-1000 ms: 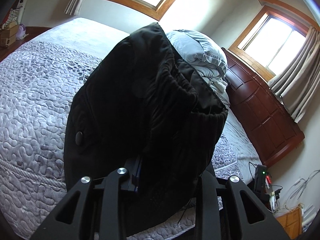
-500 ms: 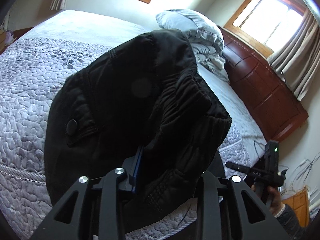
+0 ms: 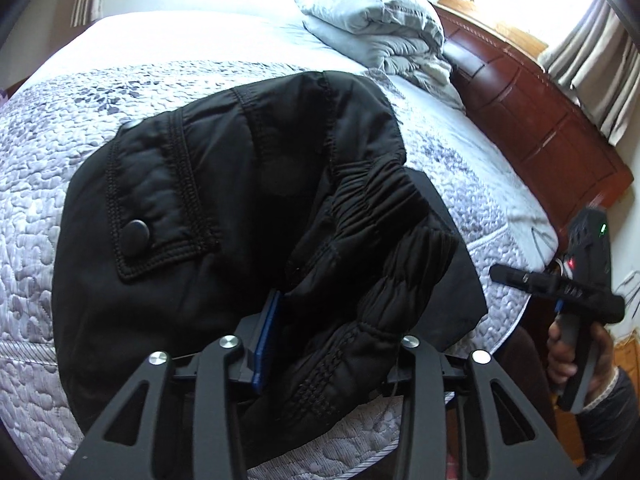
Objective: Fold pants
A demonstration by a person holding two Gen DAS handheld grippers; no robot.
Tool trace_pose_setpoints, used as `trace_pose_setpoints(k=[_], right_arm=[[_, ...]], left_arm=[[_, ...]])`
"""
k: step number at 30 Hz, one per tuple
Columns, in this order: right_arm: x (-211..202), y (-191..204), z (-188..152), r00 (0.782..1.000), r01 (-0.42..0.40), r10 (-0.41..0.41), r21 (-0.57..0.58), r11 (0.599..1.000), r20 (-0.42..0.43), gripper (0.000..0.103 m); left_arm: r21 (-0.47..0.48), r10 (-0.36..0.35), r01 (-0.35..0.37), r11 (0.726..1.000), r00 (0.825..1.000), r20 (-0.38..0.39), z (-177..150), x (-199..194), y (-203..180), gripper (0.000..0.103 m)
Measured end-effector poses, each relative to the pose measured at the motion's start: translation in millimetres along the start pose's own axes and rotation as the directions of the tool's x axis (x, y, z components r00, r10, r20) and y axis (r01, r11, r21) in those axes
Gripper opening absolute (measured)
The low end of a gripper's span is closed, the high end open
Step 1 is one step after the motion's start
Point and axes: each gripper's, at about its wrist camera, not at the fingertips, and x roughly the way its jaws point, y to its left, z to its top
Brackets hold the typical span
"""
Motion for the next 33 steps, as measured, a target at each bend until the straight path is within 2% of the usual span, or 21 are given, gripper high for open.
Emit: trace_pose_setpoints(k=[4,6,9,12,14,15,17,19,23,27,30,33], right_arm=[[1.6,9.8,7.9,0.998,-0.059,0.059,0.007,0.998,-0.004,0.079],[1.8,13.6,12.2,0.994,-0.108,0.108,0.024,0.994,-0.008,0.080],[5.7,18.5,21.2,0.976,-0.213,0.215,0.073,0.974,-0.022,0.083],[14.8,25.6,31.9,0.942,-0.326,0.333,0.130,0.937,-0.042,0.084],[22.7,33.0,38.7,0.915,-0.387,0.400,0.161,0.908,-0.058,0.085],[28.9,37.6,41.9,0.897,-0.419,0.436,0.180,0.890,-0.071,0.085],[38.2,45.9,46.0,0.873,-0.456,0.481,0.207,0.866,-0.086,0.086],[48.3,55.4,49.0,0.856,-0.475,0.506,0.224,0.851,-0.105,0.086],[72.1,66.8,50.7,0.833,-0.490,0.536,0.265,0.830,-0.140,0.086],[93.9,68.4,49.8,0.797,-0.517,0.583,0.323,0.793,-0.157,0.087],[106.5,72.7,51.5,0.755,-0.557,0.635,0.351,0.753,-0.164,0.087],[114.6,80.5,53.9,0.741,-0.565,0.646,0.350,0.747,-0.184,0.087]], left_arm=[[0.044,0.027,-0.026,0.999,1.000,-0.016,-2.3,0.7,-8.6,0.046],[0.005,-0.009,0.010,1.000,0.999,-0.030,-3.3,-3.3,-5.4,0.052],[-0.046,-0.067,0.064,0.997,0.996,-0.057,-7.4,-10.8,1.2,0.062],[-0.074,-0.107,0.103,0.992,0.993,-0.044,-14.0,-25.2,8.1,0.064],[-0.125,-0.161,0.158,0.980,0.987,-0.011,-17.9,-39.3,16.7,0.066],[-0.147,-0.171,0.171,0.974,0.985,0.011,-19.6,-46.2,21.7,0.071],[-0.191,-0.144,0.152,0.970,0.988,0.057,-22.0,-60.7,35.9,0.075],[-0.210,-0.069,0.084,0.974,0.995,0.077,-25.3,-69.8,51.1,0.075],[-0.280,0.047,-0.029,0.960,0.997,0.056,-34.9,-72.7,80.6,0.075],[-0.313,0.093,-0.079,0.947,0.995,0.030,-46.3,-70.2,97.8,0.075],[-0.322,0.088,-0.076,0.944,0.996,0.022,-47.6,-67.1,100.5,0.076],[-0.332,0.088,-0.079,0.940,0.996,0.014,-55.4,-66.1,103.3,0.077]])
